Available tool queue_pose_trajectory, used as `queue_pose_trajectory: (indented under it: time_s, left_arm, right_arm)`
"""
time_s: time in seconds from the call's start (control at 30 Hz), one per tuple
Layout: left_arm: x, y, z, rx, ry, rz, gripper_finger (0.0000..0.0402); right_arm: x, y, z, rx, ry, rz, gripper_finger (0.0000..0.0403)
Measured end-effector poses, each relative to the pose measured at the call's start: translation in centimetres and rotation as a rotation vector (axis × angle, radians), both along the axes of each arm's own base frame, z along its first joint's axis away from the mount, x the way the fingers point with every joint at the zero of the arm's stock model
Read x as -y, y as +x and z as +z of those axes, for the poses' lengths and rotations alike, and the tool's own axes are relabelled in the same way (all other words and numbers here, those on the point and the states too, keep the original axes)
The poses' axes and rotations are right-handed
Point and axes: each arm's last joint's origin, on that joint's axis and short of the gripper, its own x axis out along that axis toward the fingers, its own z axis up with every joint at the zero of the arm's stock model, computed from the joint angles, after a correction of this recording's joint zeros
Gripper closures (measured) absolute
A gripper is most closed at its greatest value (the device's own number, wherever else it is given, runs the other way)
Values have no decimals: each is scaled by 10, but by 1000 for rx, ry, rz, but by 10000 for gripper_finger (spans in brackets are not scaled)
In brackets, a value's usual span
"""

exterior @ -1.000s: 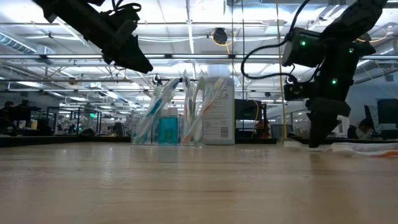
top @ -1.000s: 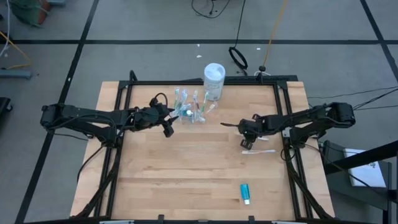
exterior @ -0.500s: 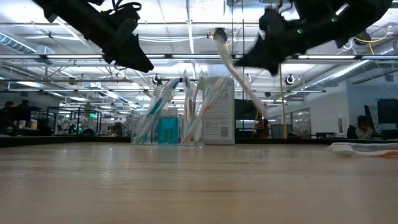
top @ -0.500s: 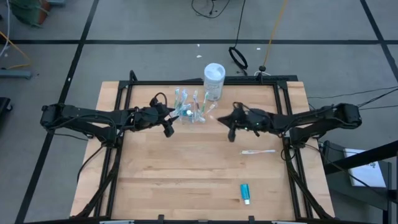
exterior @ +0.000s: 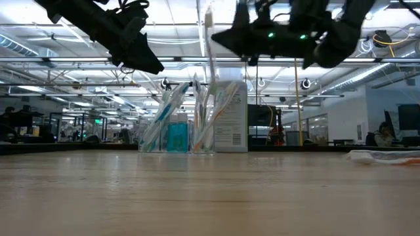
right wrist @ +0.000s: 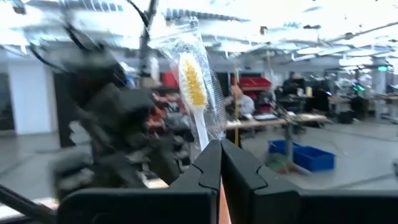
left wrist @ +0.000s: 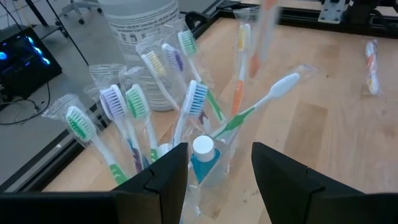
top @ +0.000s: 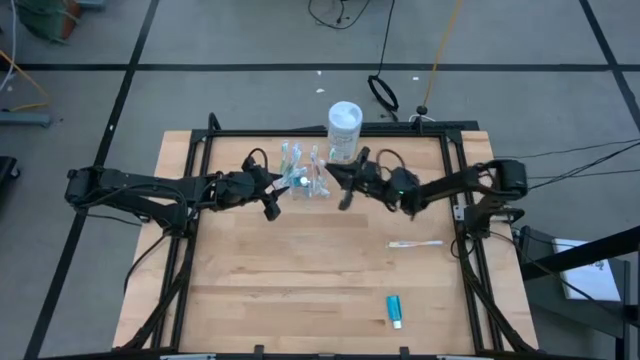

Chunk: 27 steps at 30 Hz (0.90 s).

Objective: Pick & Place toothbrushing station
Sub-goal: Put the orange toothbrush into the transparent organizer

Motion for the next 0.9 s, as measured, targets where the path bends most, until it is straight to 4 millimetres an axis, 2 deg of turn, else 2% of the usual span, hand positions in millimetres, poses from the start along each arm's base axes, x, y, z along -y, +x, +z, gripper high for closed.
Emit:
queue_pose_trajectory:
  time_s: [0.17,0.3,0.6,0.9]
  left_arm:
    - [0,0,0,1,0,0,218]
    - [0,0,0,0,0,-1,218]
    - [0,0,0,-13,20,-14,218]
    - [0,0,0,-13,19,-14,218]
  right_arm:
    - [23,29,-11,-65,15,-103,403]
    - [34,41,-27,-145,47,-149,403]
    - [29,42,-49,-259,132,-173,403]
    - [20,42,-52,-324,74,-207,403]
